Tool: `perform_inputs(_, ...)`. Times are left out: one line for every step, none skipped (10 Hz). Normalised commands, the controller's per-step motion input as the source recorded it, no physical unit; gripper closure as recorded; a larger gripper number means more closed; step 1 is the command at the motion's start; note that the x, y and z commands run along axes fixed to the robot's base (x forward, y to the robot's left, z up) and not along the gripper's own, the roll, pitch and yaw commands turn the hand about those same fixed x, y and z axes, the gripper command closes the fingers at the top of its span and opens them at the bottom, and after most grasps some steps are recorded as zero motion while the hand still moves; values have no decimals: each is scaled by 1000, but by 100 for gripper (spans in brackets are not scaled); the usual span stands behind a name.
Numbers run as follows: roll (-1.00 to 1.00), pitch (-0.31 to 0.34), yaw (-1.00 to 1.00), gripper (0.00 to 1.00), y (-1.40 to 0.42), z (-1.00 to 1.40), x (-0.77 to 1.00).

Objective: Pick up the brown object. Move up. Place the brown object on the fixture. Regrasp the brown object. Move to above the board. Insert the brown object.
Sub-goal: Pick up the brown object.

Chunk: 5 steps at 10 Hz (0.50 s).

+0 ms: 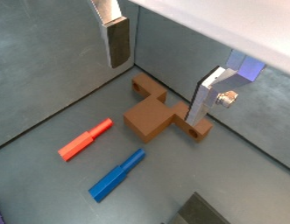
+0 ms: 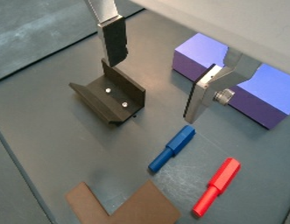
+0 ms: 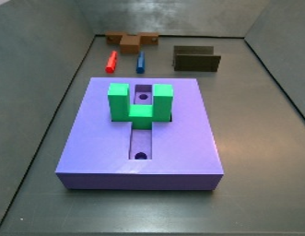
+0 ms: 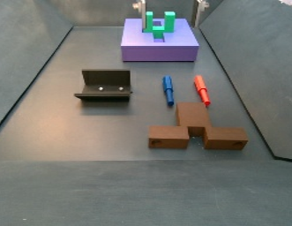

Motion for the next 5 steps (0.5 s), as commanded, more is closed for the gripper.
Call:
perform_inputs(-13, -10, 0, 0, 0, 0, 0)
perform_inputs(-119, -11, -86, 0, 306, -134, 0)
perform_inputs(-209, 0, -137, 0, 737, -717, 0)
perform_inputs(-113, -39, -206, 0, 717, -889, -77)
perform_inputs(-126, -49, -217, 0, 691, -863, -69)
